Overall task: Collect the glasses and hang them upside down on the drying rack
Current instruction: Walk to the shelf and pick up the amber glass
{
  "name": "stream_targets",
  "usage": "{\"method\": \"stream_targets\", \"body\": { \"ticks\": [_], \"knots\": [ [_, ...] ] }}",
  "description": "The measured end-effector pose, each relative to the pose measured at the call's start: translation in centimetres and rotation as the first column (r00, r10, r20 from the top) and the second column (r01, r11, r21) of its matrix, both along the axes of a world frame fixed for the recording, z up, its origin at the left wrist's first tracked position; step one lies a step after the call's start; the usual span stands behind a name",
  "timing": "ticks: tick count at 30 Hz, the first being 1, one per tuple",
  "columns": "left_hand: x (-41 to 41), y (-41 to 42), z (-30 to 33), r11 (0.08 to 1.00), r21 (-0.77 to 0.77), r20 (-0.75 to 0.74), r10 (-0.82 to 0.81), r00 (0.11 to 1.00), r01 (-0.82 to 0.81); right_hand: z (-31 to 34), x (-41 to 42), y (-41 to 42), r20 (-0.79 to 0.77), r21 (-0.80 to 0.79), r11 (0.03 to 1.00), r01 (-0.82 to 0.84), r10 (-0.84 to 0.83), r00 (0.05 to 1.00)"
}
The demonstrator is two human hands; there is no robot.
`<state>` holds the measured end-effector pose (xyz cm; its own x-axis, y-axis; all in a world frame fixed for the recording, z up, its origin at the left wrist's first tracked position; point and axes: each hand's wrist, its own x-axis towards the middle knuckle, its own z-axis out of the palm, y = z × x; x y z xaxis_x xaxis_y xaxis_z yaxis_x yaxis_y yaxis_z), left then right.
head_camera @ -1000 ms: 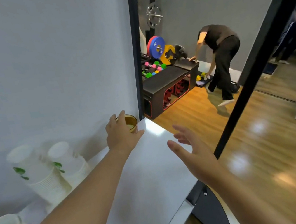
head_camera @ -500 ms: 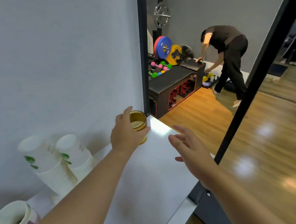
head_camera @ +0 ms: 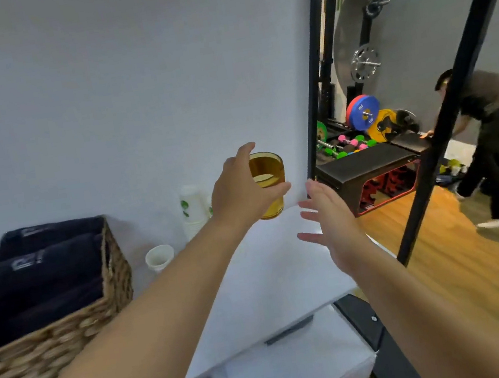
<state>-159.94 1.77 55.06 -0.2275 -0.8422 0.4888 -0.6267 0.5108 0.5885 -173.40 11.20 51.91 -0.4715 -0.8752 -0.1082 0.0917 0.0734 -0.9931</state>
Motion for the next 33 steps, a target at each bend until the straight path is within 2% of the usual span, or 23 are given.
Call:
{"method": "stream_targets", "body": {
  "ticks": [7,12,15,18,22,25,28,33],
  "knots": [
    [10.6,9.4,6.9,0.991,-0.021,-0.039,0.129,0.991,-0.13,5.7,8.9,4.2,0.047,-0.084,0.975,-0.204,0.209,0.977],
    [19.6,15.6,11.6,0.975,-0.02,-0.087,0.217,0.972,-0.22,8.8,18.1,7.9,0.158,-0.141,0.911,-0.387,0.406,0.9],
    [25.2,19.8,13.6,0.962,-0.02,-0.116,0.267,0.957,-0.271,9.8,24.4,10.6,0.298,-0.22,0.841,-0.494,0.54,0.787],
    [30.8,24.1,14.8,0.95,0.002,-0.13,0.31,0.942,-0.313,10.4,31.0,13.2,0.447,-0.315,0.747,-0.586,0.661,0.602],
    [38.8,29.9,15.8,0.927,0.005,-0.122,0.374,0.92,-0.376,10.6,40.5,16.8,0.618,-0.414,0.666,-0.621,0.706,0.345],
    [45.0,34.4,16.0,0.91,0.018,-0.103,0.413,0.905,-0.414,10.7,47.6,20.7,0.673,-0.486,0.63,-0.606,0.712,0.2],
    [50.8,38.8,15.7,0.899,0.041,-0.082,0.437,0.896,-0.435,10.3,54.3,24.5,0.698,-0.519,0.612,-0.597,0.706,0.117],
    [60.1,45.0,14.9,0.86,0.054,0.039,0.506,0.862,-0.508,9.2,65.1,30.2,0.716,-0.517,0.6,-0.61,0.694,0.075]
  ]
}}
